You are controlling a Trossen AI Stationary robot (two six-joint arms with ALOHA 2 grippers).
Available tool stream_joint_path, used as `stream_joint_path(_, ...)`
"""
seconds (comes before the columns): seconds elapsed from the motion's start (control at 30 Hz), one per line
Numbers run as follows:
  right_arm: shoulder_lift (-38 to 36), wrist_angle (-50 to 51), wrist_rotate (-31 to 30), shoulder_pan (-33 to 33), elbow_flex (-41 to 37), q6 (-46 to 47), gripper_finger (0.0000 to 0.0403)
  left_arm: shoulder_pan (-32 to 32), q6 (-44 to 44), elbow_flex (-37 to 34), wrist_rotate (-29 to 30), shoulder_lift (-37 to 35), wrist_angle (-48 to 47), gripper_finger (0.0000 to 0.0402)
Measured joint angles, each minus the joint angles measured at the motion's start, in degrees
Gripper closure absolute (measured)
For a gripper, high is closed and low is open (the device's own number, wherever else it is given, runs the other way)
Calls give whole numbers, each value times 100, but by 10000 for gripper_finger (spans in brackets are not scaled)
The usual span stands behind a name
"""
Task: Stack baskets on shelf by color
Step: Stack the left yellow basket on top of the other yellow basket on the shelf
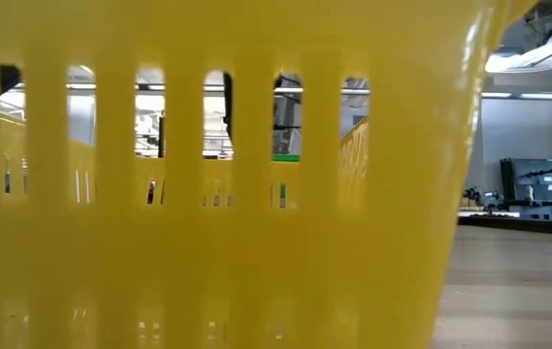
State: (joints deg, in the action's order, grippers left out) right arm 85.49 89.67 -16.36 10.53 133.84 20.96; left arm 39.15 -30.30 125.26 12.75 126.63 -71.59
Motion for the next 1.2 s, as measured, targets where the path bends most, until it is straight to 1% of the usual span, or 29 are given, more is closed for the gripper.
stream_joint_path(0.23, 0, -4, 11, -18, 0, 1, 326, 5, 394, -376, 151, 4, -144, 401)
stream_joint_path(0.4, 0, -13, 11, -144, 0, 1, 326, 5, 670, -474, 145, 9, -179, 401)
stream_joint_path(0.53, 0, -13, 11, -286, 0, 4, 326, -16, 724, -484, 134, 9, -246, 401)
stream_joint_path(0.63, 0, -13, 11, -363, 0, 8, 326, -38, 744, -484, 20, 9, -324, 401)
stream_joint_path(0.73, 0, -15, 9, -420, 0, 8, 326, -89, 723, -484, -288, 9, -350, 401)
stream_joint_path(0.93, 0, -17, 9, -416, 0, 12, 326, -217, 700, -484, -327, 9, -361, 401)
stream_joint_path(1.0, 0, -17, 8, -416, 0, 12, 326, -281, 621, -484, -176, 9, -325, 401)
stream_joint_path(1.13, 0, -16, 7, -416, 0, 12, 326, -365, 442, -449, 701, 9, -74, 401)
stream_joint_path(1.2, 0, -15, 7, -416, 0, 16, 326, -365, 456, -425, 1039, 7, 28, 401)
